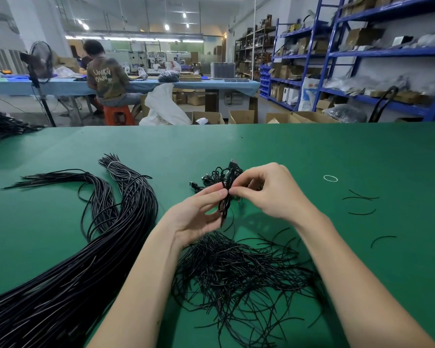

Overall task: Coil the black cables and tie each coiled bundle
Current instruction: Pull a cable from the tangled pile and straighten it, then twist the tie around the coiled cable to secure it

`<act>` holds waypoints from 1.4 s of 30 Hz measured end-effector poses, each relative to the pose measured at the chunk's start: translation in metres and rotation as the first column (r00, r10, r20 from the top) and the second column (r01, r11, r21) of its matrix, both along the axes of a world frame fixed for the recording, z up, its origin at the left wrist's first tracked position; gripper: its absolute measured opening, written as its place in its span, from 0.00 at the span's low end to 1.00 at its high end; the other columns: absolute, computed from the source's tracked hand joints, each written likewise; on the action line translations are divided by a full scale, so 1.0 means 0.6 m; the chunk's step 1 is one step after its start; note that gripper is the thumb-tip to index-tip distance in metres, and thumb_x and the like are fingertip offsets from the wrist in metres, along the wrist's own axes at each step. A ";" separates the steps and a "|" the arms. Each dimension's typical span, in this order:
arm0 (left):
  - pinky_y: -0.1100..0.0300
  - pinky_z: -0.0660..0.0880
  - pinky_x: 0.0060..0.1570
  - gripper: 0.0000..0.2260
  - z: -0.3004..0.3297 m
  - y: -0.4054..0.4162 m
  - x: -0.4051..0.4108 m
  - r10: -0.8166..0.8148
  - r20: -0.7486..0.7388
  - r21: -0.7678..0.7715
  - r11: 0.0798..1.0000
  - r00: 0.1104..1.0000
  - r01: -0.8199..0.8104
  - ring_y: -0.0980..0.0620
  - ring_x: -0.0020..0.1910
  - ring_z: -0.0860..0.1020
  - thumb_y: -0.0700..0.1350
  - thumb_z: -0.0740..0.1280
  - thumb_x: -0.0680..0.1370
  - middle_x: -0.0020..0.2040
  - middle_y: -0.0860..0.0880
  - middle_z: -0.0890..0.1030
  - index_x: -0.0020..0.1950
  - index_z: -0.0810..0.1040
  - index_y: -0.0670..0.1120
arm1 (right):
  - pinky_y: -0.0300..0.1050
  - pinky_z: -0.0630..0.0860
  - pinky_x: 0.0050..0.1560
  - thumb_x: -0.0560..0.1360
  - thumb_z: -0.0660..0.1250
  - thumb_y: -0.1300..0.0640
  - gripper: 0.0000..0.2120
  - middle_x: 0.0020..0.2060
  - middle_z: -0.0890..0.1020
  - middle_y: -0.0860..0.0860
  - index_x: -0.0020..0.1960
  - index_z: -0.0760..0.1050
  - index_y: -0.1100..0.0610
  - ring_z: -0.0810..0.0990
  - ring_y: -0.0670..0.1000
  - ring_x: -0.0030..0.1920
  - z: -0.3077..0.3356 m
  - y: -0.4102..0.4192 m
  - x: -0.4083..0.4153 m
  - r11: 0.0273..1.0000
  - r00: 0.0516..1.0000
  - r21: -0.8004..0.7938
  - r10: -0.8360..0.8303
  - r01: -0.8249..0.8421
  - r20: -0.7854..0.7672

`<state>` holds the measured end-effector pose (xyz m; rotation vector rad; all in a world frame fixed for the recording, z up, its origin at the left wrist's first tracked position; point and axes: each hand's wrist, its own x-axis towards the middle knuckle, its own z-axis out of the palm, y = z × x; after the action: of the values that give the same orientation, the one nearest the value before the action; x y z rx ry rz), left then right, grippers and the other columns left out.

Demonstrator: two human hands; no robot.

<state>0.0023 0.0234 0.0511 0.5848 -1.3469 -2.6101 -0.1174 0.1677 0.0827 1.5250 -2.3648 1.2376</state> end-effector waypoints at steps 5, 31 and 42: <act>0.60 0.74 0.30 0.18 -0.005 -0.002 0.006 -0.045 0.013 0.140 0.989 0.999 0.043 0.52 0.30 0.74 0.38 0.76 0.65 0.42 0.47 0.83 0.54 0.81 0.45 | 0.41 0.74 0.39 0.75 0.75 0.56 0.02 0.39 0.84 0.43 0.44 0.84 0.50 0.81 0.48 0.39 -0.015 -0.002 0.011 0.995 0.978 -0.035 0.086 -0.094 -0.188; 0.64 0.78 0.54 0.11 -0.024 0.001 -0.007 0.040 -0.336 -0.666 0.696 0.941 -0.268 0.53 0.52 0.85 0.40 0.79 0.70 0.49 0.49 0.87 0.50 0.88 0.51 | 0.30 0.69 0.21 0.71 0.67 0.70 0.07 0.30 0.78 0.55 0.35 0.81 0.66 0.71 0.43 0.24 -0.036 -0.001 0.012 0.962 -0.071 -0.213 0.228 0.173 0.971; 0.60 0.71 0.48 0.26 -0.014 -0.010 0.000 0.019 -0.034 -0.303 0.953 0.999 -0.028 0.54 0.45 0.78 0.50 0.79 0.62 0.52 0.48 0.85 0.58 0.84 0.45 | 0.33 0.76 0.39 0.72 0.79 0.52 0.10 0.49 0.86 0.37 0.51 0.84 0.41 0.82 0.44 0.36 -0.057 0.025 0.008 0.983 0.986 -0.181 0.047 -0.018 0.158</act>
<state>0.0024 0.0173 0.0425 0.5061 -1.6749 -2.3149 -0.1126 0.1830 0.0483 1.4651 -2.2543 1.5901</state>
